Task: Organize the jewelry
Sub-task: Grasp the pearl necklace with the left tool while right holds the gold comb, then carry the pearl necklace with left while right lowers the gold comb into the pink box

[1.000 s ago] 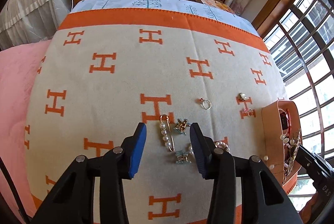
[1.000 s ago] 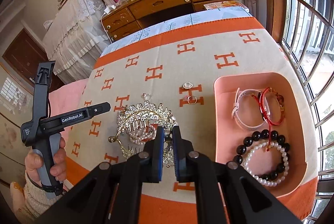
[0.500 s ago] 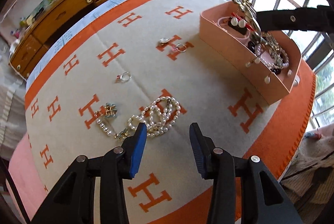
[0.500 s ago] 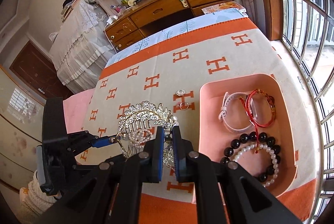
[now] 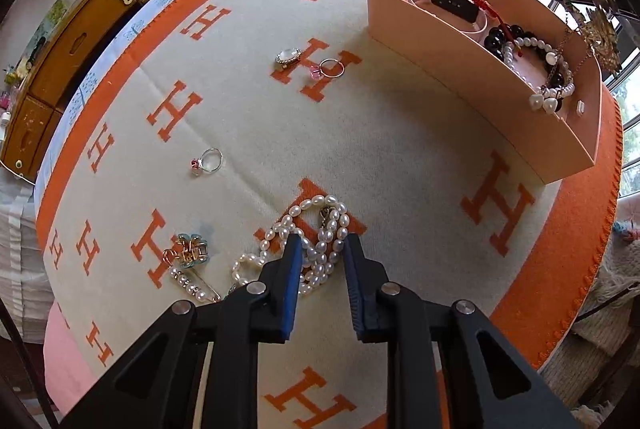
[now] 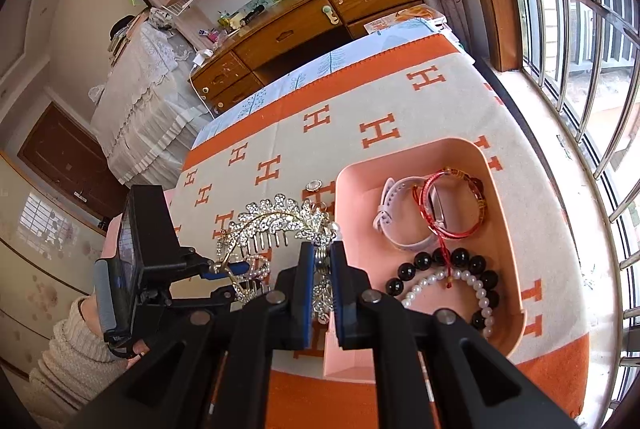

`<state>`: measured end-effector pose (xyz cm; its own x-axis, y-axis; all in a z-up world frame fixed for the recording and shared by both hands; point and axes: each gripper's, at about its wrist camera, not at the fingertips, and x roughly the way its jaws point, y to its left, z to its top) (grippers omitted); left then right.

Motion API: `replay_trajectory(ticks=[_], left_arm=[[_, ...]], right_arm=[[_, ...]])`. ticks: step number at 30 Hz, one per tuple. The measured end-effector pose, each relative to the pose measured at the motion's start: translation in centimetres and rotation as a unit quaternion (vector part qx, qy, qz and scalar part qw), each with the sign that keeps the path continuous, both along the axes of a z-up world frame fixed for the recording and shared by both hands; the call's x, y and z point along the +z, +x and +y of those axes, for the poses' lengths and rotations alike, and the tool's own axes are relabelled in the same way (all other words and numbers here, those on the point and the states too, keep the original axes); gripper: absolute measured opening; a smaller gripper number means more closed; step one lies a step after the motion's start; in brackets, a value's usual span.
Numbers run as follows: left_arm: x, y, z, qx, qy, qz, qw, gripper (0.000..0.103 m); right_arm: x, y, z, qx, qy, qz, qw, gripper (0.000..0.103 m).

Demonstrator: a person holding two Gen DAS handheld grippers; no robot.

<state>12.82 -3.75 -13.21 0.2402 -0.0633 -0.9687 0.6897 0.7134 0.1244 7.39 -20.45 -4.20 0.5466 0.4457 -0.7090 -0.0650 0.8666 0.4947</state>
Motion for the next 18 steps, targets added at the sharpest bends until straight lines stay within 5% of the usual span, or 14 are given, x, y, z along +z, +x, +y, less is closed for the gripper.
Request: replay_trajectory(ticks=[4,6,11,18], left_arm=[[-0.1,0.4,0.1,-0.007,0.017,0.012,0.9998,0.020],[-0.3,0.6,0.1,-0.004,0.016,0.019,0.9997,0.011],[0.3,1.7,0.1,0.055,0.006,0.010,0.9984,0.003],[5.8,2.2,0.8,0.147,-0.075,-0.022,0.9860,0.002]], right_arm=[[0.3,-0.1,-0.7,-0.006,0.003,-0.007,1.000,0.008],[0.7,-0.2,-1.0,-0.009,0.004,-0.014,1.000,0.008],[2.0,-0.8,-2.1,-0.018,0.008,-0.034,0.999,0.008],[2.7,-1.7,-3.9,-0.043,-0.012,-0.044,0.998,0.008]])
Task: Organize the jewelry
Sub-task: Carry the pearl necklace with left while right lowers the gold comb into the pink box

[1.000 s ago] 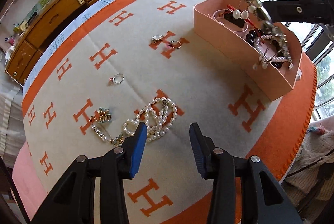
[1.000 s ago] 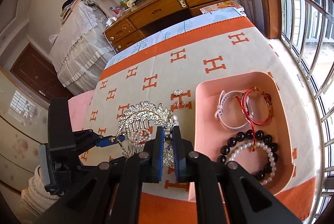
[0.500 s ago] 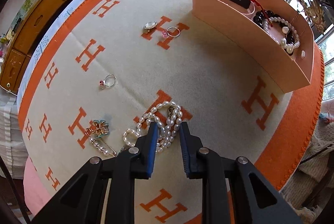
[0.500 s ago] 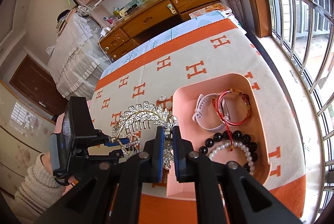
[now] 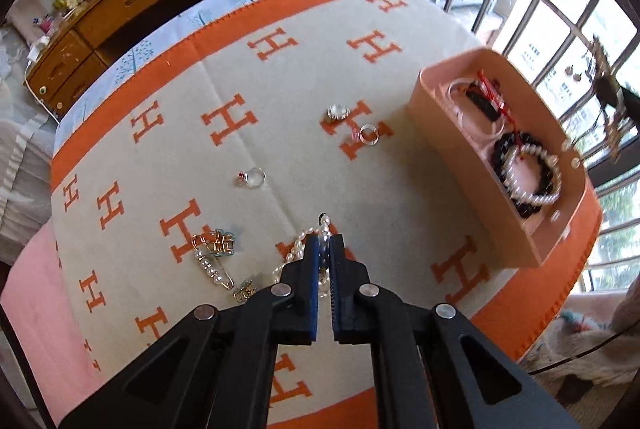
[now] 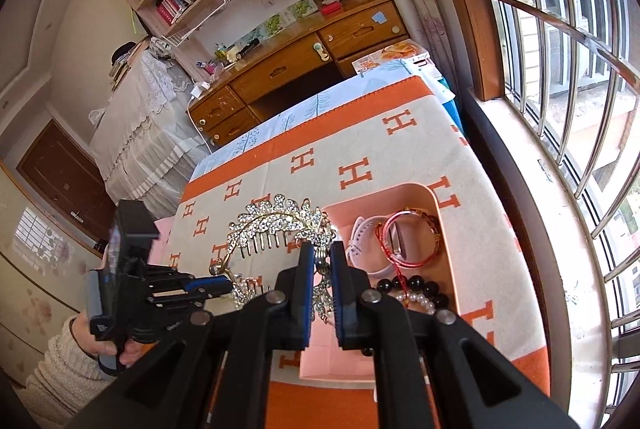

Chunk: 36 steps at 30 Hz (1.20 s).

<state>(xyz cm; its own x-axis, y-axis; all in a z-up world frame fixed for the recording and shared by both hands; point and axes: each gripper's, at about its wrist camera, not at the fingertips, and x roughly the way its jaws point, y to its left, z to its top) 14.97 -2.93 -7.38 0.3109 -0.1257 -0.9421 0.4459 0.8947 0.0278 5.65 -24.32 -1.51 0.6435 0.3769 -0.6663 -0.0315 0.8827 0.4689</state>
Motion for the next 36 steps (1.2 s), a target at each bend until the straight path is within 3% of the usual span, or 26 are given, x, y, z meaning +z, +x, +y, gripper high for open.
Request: replay_trajectory(ticks=[7,23,29,36], left_arm=[[6.7,-1.1,-1.4,0.029,-0.084,-0.045,0.9951,0.003],[16.7,-2.6,-7.8,0.010,-0.186,-0.117,0.9755,0.003],[17.1,-3.0,-9.5,-0.007,-0.190,-0.111,0.9755,0.003],[14.3,-2.7,-10.0,-0.012,-0.180,-0.082,0.9802,0.003]], right_arm=[[-2.2,-0.5,-1.9,-0.028,-0.002,0.032,0.999,0.008],[-3.1,-1.6,-3.6,-0.035,0.015,0.032,0.999,0.008],[-3.6,-1.6,-3.7,-0.036,0.020,0.038,0.998,0.008],[-4.0,-1.4,-3.6,-0.036,0.019,0.045,0.998,0.008]])
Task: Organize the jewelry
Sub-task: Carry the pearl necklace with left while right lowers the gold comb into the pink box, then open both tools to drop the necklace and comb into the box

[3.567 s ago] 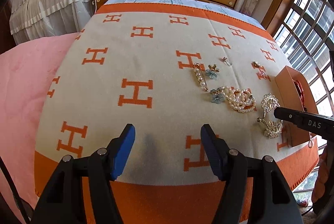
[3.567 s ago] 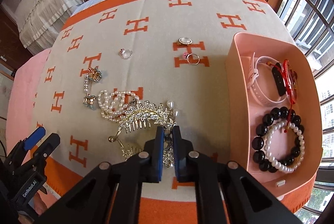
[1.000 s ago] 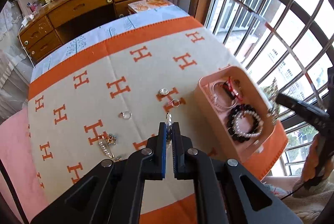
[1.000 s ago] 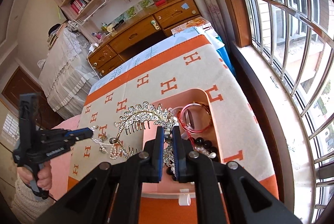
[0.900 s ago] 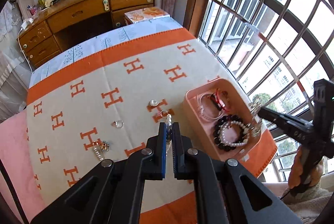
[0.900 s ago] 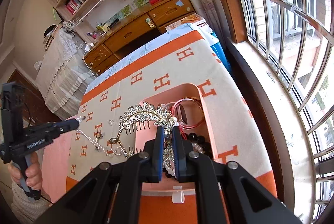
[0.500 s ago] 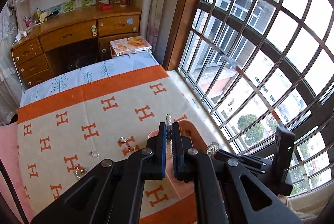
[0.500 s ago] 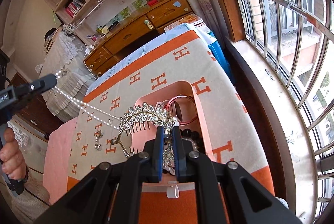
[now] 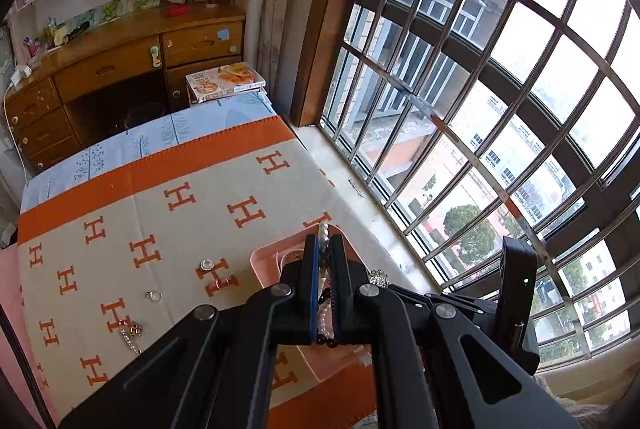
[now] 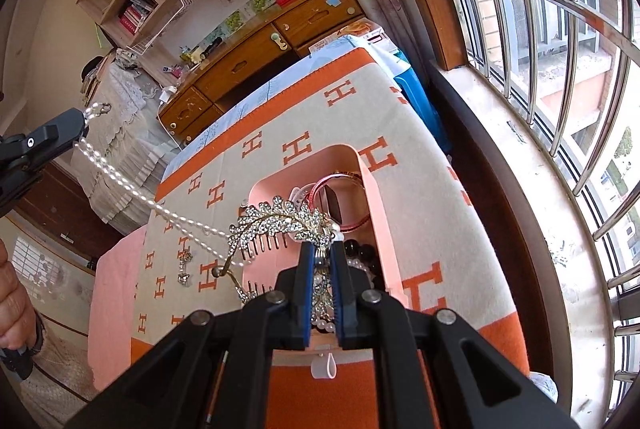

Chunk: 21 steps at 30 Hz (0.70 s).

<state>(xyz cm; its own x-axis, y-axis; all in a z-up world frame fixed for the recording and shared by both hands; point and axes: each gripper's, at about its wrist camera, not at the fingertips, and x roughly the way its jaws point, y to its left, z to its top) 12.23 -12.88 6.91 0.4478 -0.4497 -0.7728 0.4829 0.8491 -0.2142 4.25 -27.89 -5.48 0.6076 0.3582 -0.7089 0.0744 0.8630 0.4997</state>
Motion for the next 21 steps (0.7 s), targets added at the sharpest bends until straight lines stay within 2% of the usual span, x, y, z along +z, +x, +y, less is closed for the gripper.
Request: replay_trajectory(ticks=[4,9,13,17,21], left_arm=[[-2.7,0.2,-0.3,-0.007,0.013,0.027,0.9995,0.003],[-7.1,0.4,-1.1,-0.014,0.048,0.059,0.9970,0.003],[-10.0,0.2,-1.9,-0.026,0.074,0.069,0.9945,0.003],[-11.1,0.0,-2.3,-0.033,0.081,0.067,0.9939,0.004],[-10.8,0.0,-2.0,-0.032,0.083,0.057,0.9944,0.007]], right_arm=[[-0.3,0.1,0.2,0.002,-0.003,0.004,1.000,0.008],[-0.6,0.3,0.6,0.006,-0.006,0.012,1.000,0.008],[-0.7,0.5,1.2,0.009,-0.012,0.016,1.000,0.008],[-1.0,0.7,1.6,0.007,-0.021,0.025,0.999,0.008],[-1.6,1.1,2.1,0.006,-0.047,0.039,0.998,0.008]])
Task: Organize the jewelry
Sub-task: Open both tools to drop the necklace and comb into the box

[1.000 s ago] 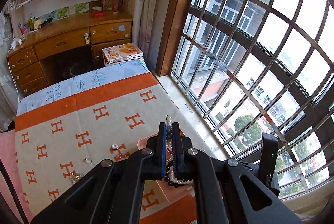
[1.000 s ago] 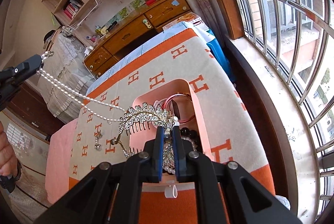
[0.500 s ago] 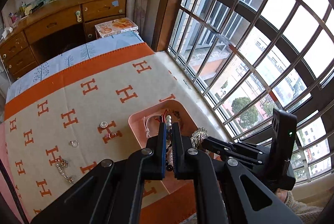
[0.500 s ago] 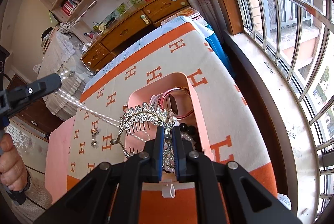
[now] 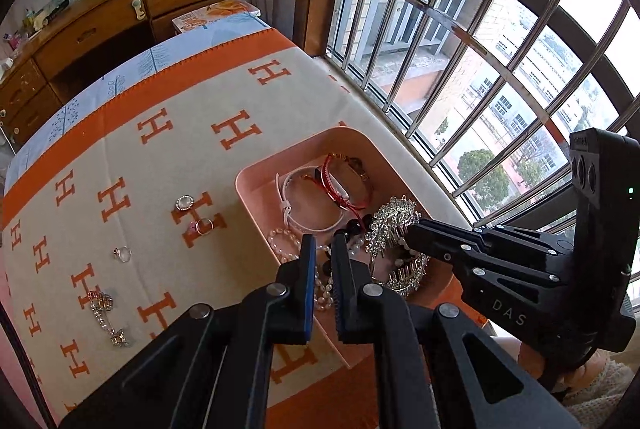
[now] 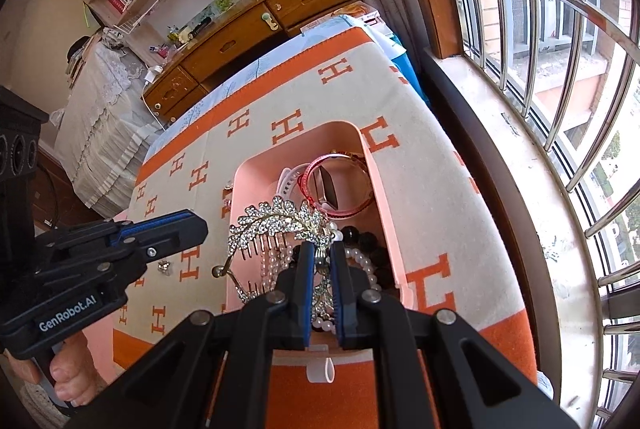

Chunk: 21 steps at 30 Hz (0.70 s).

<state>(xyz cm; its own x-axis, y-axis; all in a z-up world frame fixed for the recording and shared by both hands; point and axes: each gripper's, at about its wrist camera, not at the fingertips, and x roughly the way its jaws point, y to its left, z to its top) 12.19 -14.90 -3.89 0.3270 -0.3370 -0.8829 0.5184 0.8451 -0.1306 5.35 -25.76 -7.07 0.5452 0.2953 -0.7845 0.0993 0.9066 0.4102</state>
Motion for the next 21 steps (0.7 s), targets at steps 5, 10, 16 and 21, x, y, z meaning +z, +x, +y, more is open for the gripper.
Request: replay_trajectory(ticks=[5,10,16,21], left_arm=[[0.7,-0.1,1.9,0.017,0.000,-0.013,0.9998,0.010],[1.2,-0.2,5.2,0.049,-0.004,-0.021,0.9985,0.016],[1.9,-0.5,9.9,0.097,-0.011,-0.032,0.9947,0.017],[2.4,-1.1,14.3,0.138,-0.014,-0.039,0.9895,0.018]], right_arm=[[-0.7,0.3,0.6,0.004,-0.021,0.020,1.000,0.009],[-0.4,0.3,0.5,-0.006,-0.016,0.021,1.000,0.009],[0.7,0.0,1.9,0.012,-0.014,0.003,1.000,0.009],[1.5,0.0,4.0,0.037,-0.021,-0.004,0.999,0.009]])
